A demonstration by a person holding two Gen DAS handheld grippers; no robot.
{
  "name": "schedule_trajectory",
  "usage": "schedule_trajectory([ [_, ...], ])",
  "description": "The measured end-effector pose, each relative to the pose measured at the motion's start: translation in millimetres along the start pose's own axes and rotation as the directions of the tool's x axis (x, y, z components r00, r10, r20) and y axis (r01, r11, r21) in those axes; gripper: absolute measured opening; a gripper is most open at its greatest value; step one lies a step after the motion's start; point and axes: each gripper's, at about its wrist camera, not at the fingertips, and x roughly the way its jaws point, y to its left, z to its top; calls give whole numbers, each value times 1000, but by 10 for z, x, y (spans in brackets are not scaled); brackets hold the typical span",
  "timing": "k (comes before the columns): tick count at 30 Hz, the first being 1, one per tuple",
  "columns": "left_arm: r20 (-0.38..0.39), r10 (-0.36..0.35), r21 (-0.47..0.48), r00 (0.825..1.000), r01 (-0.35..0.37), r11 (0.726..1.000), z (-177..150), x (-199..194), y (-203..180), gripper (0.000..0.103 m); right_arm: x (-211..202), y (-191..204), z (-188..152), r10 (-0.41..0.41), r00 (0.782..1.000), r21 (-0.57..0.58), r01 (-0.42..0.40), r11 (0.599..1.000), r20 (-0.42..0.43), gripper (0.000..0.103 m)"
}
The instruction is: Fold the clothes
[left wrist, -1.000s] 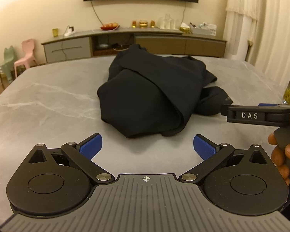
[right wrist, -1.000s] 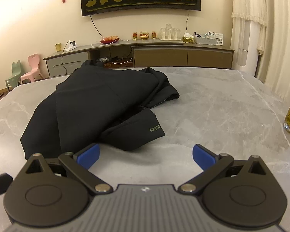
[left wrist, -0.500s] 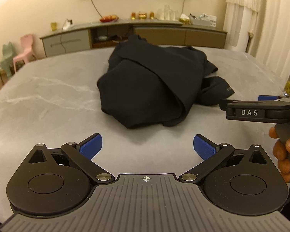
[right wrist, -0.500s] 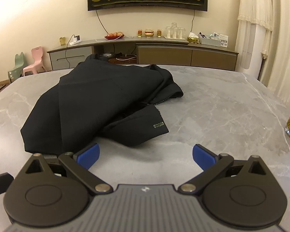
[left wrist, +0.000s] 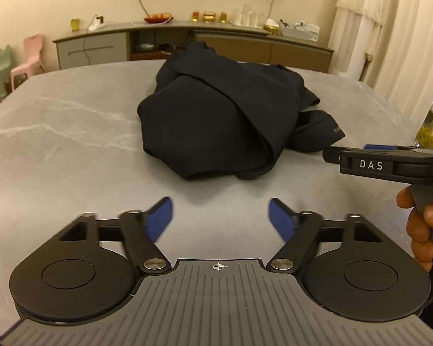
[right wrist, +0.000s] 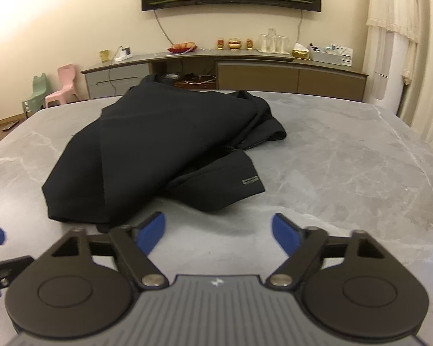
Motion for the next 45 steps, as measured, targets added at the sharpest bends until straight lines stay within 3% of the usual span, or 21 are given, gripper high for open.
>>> schedule_trajectory([
  [2, -1, 3, 6, 1000, -3, 1000, -5, -1, -8, 22, 4, 9, -6, 12, 1000, -6, -12, 1000, -5, 43],
  [3, 0, 11, 11, 1000, -11, 1000, -7, -2, -15, 12, 8, 15, -9, 20, 1000, -10, -20, 1000, -7, 34],
  [4, 1, 20, 15, 1000, -20, 1000, -9, -2, -21, 0, 17, 18, -15, 33, 999, -12, -33, 999, -16, 16],
  [5, -1, 21, 20, 1000, -21, 1000, -11, -3, -24, 0, 25, 19, -19, 49, 999, -11, -49, 999, -23, 3],
  [9, 8, 28, 43, 1000, -29, 999, -23, -18, -61, 0, 7, 36, -32, 76, 997, -19, -77, 997, -25, 0],
  [21, 23, 40, 36, 999, -41, 999, -9, -7, -28, 1, 7, 61, -24, 49, 999, -36, -50, 998, -14, 0],
  [23, 26, 38, 15, 999, -38, 999, -4, -1, -17, 35, 22, 65, -23, 34, 999, -35, -34, 999, -12, 5],
  [25, 39, 47, -9, 998, -47, 999, 3, -4, -4, 56, 47, 48, -23, 6, 1000, -26, -6, 1000, -11, 23],
  [26, 44, 47, -26, 998, -46, 999, 16, -3, 15, 67, 55, 39, -20, -3, 1000, -22, 3, 1000, -10, 45],
  [28, 51, 46, -60, 998, -43, 997, 48, 4, 58, 81, 59, 29, -13, -27, 1000, -12, 27, 1000, 6, 68],
  [32, 33, 19, -105, 999, -15, 994, 159, 87, 151, 83, 106, 17, 1, -36, 999, -7, 36, 999, -6, 70],
  [45, 24, -8, -61, 1000, 10, 998, 536, 439, 217, 89, 297, 35, 49, -38, 998, 13, 39, 999, -55, 78],
])
